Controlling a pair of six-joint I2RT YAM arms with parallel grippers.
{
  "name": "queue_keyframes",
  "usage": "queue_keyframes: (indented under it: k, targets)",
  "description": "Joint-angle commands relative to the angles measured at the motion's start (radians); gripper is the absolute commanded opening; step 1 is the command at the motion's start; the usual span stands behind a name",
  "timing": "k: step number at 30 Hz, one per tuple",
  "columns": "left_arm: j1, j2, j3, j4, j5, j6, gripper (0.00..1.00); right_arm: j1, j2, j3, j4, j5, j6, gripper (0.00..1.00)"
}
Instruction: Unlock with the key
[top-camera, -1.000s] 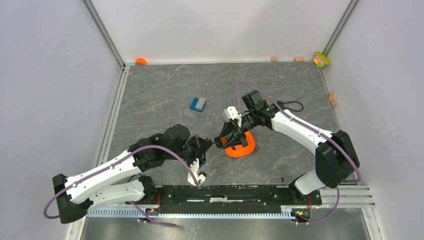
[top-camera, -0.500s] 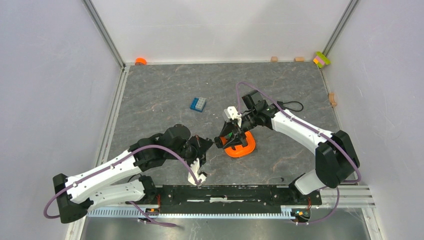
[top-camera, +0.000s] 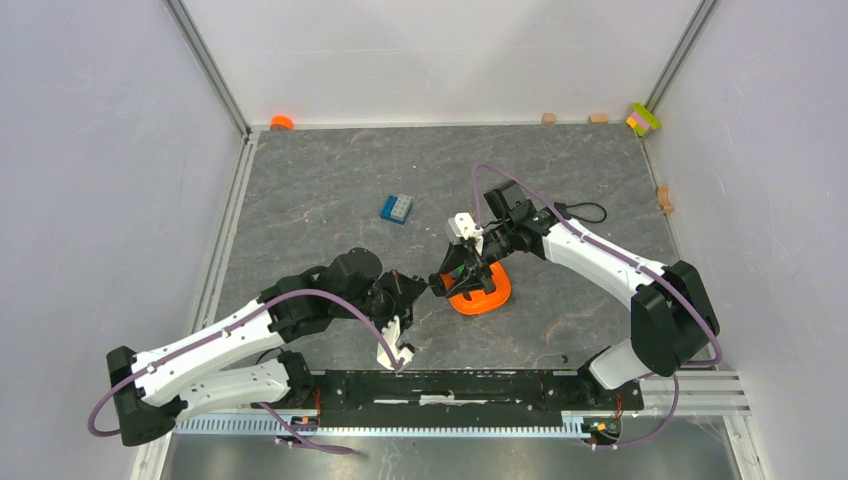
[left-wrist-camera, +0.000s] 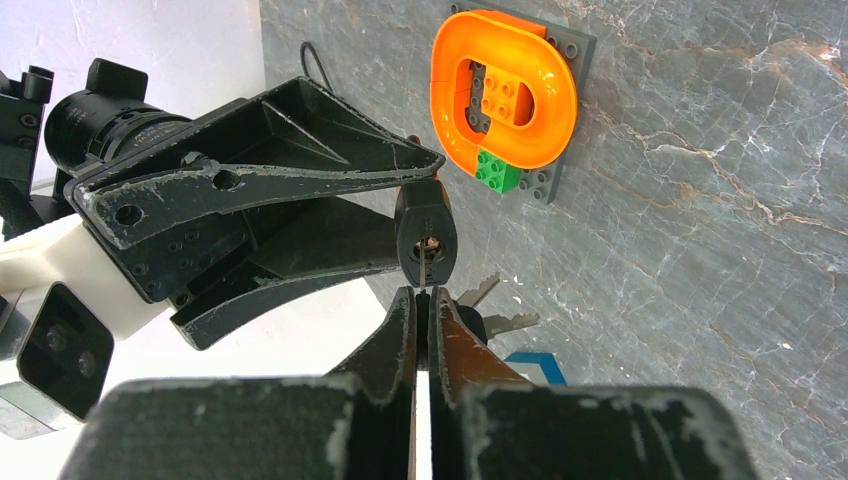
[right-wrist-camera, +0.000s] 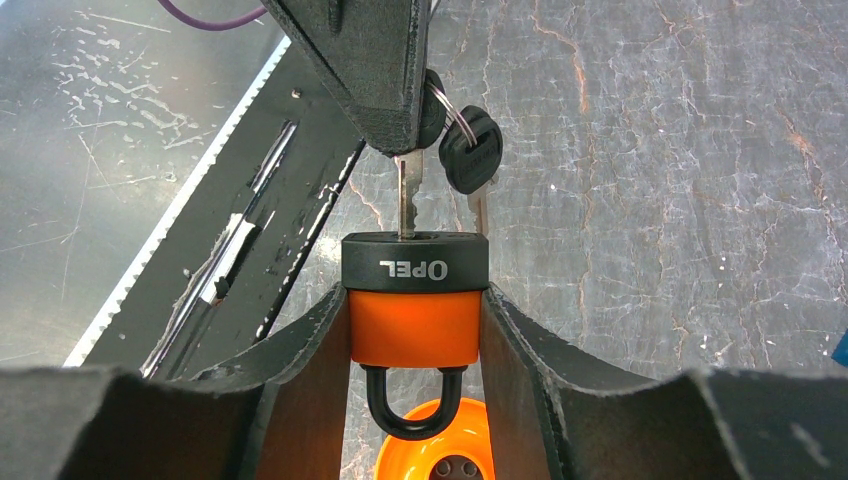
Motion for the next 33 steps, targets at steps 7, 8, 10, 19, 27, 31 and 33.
queue_keyframes:
  k: [7, 8, 10, 19, 27, 31, 33]
  targets:
    - [-0.007, -0.008, 0.000, -0.002, -0.007, -0.004, 0.02, -0.002, -0.038, 0.007, 0.031, -0.050, 0.002, 0.00]
    - [-0.007, -0.007, 0.000, -0.004, -0.005, -0.005, 0.02, -0.002, -0.039, 0.006, 0.031, -0.050, 0.002, 0.00]
    - [-0.007, -0.009, -0.002, -0.009, -0.002, -0.007, 0.02, -0.002, -0.039, 0.006, 0.031, -0.049, 0.002, 0.00]
    - [-0.006, -0.003, -0.006, 0.002, -0.004, 0.007, 0.02, -0.002, -0.038, 0.008, 0.031, -0.054, 0.005, 0.00]
    - [-0.006, 0.009, -0.003, 0.031, -0.006, 0.014, 0.02, -0.002, -0.040, 0.001, 0.031, -0.058, 0.003, 0.00]
    - [-0.007, 0.007, 0.006, 0.035, -0.011, 0.008, 0.02, -0.003, -0.041, -0.009, 0.034, -0.056, 0.000, 0.00]
    - [-0.006, 0.007, 0.010, 0.034, -0.013, 0.007, 0.02, -0.002, -0.042, -0.009, 0.034, -0.058, 0.000, 0.00]
